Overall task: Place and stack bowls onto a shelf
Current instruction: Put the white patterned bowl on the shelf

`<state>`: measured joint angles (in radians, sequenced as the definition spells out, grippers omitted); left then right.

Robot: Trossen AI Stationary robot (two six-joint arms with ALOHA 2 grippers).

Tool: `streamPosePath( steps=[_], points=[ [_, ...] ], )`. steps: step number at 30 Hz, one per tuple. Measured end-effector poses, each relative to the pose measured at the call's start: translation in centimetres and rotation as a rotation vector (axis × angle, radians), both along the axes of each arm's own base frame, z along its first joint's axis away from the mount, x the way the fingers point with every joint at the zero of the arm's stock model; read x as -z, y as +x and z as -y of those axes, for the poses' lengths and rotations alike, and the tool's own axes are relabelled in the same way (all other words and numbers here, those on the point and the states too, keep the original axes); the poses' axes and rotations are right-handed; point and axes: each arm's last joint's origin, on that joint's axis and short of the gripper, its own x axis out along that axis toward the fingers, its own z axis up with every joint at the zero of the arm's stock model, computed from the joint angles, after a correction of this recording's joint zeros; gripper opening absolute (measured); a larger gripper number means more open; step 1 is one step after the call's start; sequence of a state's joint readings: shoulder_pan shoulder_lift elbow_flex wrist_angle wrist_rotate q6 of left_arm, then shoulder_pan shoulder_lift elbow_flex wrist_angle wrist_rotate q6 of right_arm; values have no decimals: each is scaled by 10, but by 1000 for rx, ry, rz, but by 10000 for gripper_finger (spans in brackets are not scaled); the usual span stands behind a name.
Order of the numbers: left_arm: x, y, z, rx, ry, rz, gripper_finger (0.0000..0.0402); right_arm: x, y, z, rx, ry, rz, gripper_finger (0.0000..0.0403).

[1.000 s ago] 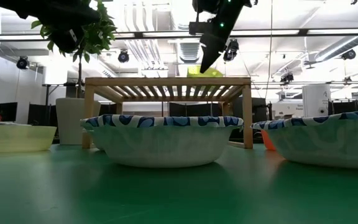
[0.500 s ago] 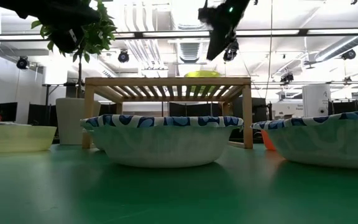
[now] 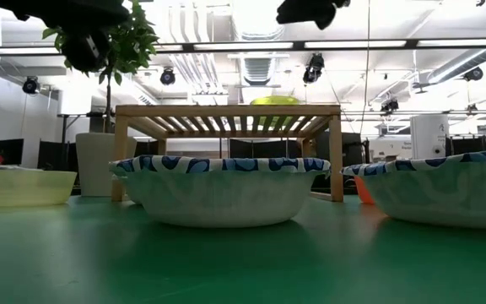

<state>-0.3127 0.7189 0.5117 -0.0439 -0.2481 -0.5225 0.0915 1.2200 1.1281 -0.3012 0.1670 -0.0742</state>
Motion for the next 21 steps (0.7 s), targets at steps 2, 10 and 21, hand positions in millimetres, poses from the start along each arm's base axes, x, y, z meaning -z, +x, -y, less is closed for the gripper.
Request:
streamPosePath(
  steps=[2, 10, 21],
  points=[
    [0, 0, 1, 2, -29, 3, 0, 13, -7, -12, -31, -5, 38, 100],
    [-10, -3, 15, 69, -116, 88, 0, 58, -33, -26, -99, 12, 152, 85],
    [7, 19, 41, 74, -210, 33, 0, 81, -59, -21, -115, 5, 250, 68]
  ],
)
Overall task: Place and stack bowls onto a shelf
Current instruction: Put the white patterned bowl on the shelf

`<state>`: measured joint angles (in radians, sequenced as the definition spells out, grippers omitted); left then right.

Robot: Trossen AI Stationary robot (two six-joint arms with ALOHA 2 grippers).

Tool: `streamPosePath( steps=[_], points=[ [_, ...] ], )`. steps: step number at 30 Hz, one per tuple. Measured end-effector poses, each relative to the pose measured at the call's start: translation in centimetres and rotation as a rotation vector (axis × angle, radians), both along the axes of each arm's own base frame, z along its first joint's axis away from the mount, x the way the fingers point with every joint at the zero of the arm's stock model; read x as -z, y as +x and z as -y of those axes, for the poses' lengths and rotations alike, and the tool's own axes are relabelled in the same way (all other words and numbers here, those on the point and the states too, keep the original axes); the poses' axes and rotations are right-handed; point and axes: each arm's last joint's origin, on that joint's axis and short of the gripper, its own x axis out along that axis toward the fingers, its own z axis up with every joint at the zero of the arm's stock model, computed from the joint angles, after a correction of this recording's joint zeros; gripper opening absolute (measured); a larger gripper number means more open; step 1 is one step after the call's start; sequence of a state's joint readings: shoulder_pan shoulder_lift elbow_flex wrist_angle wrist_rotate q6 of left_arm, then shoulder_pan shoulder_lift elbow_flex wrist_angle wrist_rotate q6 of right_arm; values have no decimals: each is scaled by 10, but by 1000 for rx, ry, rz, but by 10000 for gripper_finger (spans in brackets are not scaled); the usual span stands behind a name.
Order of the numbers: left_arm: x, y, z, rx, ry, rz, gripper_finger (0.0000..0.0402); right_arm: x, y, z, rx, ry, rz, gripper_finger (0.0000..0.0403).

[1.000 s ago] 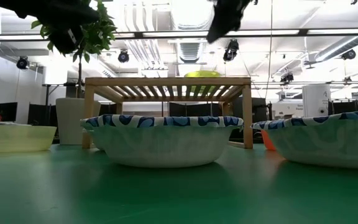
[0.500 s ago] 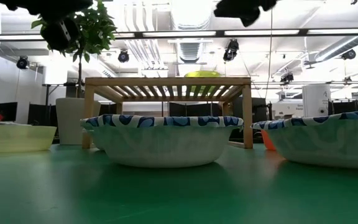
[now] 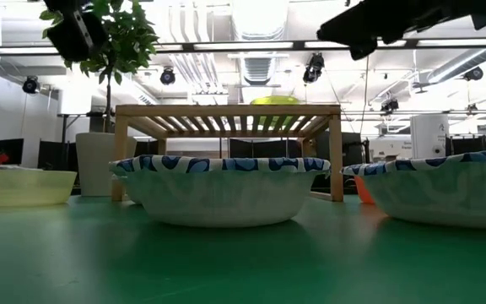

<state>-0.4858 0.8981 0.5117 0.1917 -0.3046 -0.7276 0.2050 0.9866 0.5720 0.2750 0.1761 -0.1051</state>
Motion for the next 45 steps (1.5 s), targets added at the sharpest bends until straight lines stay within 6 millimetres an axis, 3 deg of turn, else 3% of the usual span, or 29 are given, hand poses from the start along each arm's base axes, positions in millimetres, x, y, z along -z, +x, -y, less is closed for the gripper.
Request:
streamPosePath(
  steps=[7, 16, 27, 33, 45],
  points=[
    [27, 17, 11, 24, -35, -159, 0, -8, -7, 1, -35, -29, 39, 73],
    [53, 36, 23, 84, 112, -463, 0, -8, -8, 1, -41, -40, 35, 64],
    [40, 60, 29, 211, 632, -781, 7, -8, -8, 1, -42, -47, 37, 63],
    [34, 71, 12, 176, 820, -871, 48, -8, -8, 1, -42, -47, 38, 63],
    [61, 93, -14, 216, 973, -977, 163, -8, -8, 1, -42, -48, 37, 63]
  ],
)
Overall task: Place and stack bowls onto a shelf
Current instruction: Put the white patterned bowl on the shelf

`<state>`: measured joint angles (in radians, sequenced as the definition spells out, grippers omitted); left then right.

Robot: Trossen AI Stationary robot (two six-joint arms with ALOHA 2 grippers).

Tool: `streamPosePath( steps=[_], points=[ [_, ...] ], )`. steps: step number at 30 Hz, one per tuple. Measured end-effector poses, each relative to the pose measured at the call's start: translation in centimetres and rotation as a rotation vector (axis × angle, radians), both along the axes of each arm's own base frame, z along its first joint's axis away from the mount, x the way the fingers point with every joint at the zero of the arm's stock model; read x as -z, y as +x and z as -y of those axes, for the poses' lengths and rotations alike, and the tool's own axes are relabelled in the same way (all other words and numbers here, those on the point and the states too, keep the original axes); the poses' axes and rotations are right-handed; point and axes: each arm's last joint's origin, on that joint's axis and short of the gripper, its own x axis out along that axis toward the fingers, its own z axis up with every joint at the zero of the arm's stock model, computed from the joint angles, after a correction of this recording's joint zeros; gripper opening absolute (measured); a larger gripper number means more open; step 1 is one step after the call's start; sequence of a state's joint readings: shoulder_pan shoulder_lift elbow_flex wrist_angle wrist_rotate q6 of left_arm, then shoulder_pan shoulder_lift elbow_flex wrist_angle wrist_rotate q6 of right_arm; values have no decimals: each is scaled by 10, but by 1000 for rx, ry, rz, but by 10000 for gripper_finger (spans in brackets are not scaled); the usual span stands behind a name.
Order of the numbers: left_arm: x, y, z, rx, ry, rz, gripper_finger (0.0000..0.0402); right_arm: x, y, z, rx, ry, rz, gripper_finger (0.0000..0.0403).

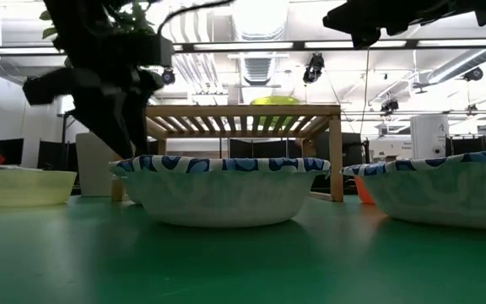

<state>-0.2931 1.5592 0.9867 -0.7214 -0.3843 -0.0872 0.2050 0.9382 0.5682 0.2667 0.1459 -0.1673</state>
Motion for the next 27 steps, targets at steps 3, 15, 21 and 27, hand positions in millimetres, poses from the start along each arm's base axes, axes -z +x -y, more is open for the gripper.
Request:
streamPosePath(
  steps=[3, 15, 21, 27],
  points=[
    [9, 6, -3, 10, 14, -21, 169, 0, 0, 0, 0, 0, 0, 63],
    [46, 19, -8, 26, 53, -134, 131, 0, 0, 0, 0, -1, -2, 63],
    [47, 20, -8, 25, 53, -131, 67, 0, 0, 0, 2, -7, -1, 63],
    [42, 20, -8, 21, 50, -112, 6, 0, 0, 0, 2, -8, -1, 63]
  ],
)
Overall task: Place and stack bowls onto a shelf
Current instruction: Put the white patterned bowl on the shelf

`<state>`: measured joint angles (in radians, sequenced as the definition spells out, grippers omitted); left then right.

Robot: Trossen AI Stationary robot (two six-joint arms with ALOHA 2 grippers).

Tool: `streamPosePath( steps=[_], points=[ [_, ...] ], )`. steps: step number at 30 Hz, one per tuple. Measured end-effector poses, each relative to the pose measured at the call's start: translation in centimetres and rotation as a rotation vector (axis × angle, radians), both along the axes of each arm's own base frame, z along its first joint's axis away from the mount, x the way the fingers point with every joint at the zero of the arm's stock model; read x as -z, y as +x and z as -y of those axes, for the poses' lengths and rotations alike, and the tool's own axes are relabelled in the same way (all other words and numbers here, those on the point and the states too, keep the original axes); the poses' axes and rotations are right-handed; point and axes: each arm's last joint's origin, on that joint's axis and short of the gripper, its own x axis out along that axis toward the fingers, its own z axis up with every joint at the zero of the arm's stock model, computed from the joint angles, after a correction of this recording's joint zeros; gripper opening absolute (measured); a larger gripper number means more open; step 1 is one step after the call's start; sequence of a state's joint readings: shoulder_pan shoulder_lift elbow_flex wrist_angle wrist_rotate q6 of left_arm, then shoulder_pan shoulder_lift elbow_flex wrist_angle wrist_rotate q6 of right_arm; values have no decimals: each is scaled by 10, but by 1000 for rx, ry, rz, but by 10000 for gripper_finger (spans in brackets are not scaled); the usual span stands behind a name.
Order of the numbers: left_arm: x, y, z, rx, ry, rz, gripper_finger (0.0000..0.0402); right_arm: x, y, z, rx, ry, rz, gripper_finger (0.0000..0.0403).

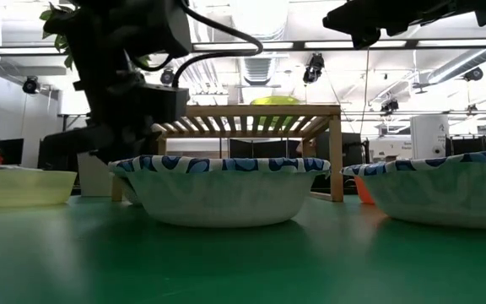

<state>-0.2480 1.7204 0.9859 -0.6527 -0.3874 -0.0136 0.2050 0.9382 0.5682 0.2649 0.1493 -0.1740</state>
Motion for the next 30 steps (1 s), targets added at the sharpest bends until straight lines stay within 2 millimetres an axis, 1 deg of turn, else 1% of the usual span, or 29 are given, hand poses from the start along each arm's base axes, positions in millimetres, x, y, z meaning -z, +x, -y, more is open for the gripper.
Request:
streamPosePath(
  steps=[2, 4, 7, 9, 14, 17, 20, 22, 25, 27, 30],
  points=[
    [-3, -1, 1, 3, -4, 10, 6, 0, 0, 0, 0, 1, 0, 63],
    [-11, -1, 4, 13, -9, 17, 2, 0, 0, 0, 0, 0, 0, 63],
    [-29, -5, 10, 17, -16, 23, 1, 0, 0, 0, 0, 0, 1, 63],
    [-44, -7, 15, 21, -25, 36, 1, 0, 0, 0, 0, 1, 0, 63],
    [-102, -15, 35, 63, -101, 132, 0, 0, 0, 0, 0, 0, 1, 63],
    [-143, -20, 45, 107, -150, 228, 0, 0, 0, 0, 0, 0, 1, 63],
    [-180, -26, 47, 157, -140, 329, 0, 0, 0, 0, 0, 0, 1, 63],
    [-199, -31, 42, 158, -58, 393, 0, 0, 0, 0, 0, 0, 1, 63],
    [-213, -35, 22, 119, 138, 427, 0, 0, 0, 0, 0, 0, 1, 63],
    [-217, -34, 3, 80, 209, 419, 0, 0, 0, 0, 0, -1, 1, 63],
    [-213, -29, -34, -33, 245, 380, 0, 0, 0, 0, 0, 0, 1, 63]
  ],
)
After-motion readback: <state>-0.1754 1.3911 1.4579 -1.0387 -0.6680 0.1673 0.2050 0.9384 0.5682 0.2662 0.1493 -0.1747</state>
